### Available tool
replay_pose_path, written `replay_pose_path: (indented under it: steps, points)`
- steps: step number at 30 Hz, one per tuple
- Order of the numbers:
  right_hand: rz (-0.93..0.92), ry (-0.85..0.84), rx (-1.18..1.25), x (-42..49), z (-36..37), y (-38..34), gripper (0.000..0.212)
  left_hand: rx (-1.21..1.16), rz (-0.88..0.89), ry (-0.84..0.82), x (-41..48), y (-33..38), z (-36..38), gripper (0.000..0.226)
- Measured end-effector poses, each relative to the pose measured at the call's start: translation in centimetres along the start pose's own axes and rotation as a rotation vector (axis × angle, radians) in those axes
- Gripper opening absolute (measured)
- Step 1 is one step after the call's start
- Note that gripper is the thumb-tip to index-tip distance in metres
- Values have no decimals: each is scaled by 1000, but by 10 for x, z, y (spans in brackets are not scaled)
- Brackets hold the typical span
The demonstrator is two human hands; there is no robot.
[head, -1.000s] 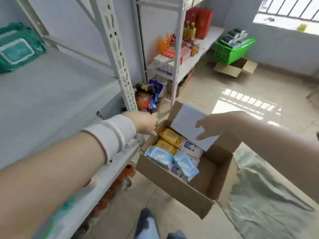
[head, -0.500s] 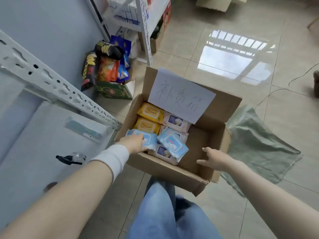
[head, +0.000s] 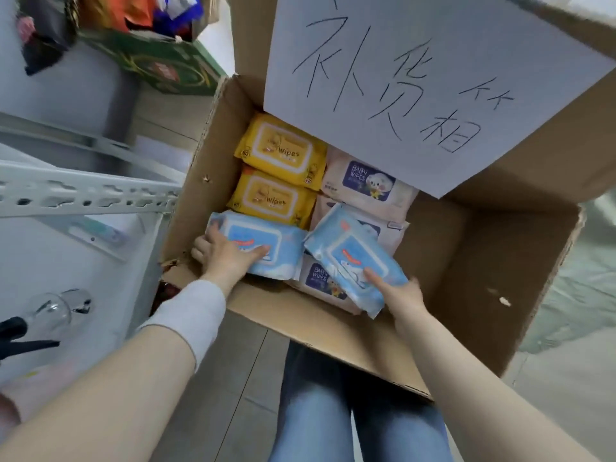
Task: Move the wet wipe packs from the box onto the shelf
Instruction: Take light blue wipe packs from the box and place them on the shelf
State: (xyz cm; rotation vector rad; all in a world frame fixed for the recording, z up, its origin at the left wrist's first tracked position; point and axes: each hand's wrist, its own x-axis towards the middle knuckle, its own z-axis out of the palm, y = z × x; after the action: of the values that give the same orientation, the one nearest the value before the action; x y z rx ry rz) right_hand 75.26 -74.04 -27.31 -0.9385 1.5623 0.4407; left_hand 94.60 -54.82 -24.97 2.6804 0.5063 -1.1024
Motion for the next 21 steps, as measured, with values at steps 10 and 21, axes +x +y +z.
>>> replay_pose_path:
  steps: [10, 21]
  points:
    - [16, -138, 451, 0, -2, -7, 59, 47, 105, 51, 1, -14, -13, 77]
    - [-52, -243, 233, 2, -7, -28, 65, -171, 112, -213, 16, -20, -21, 96]
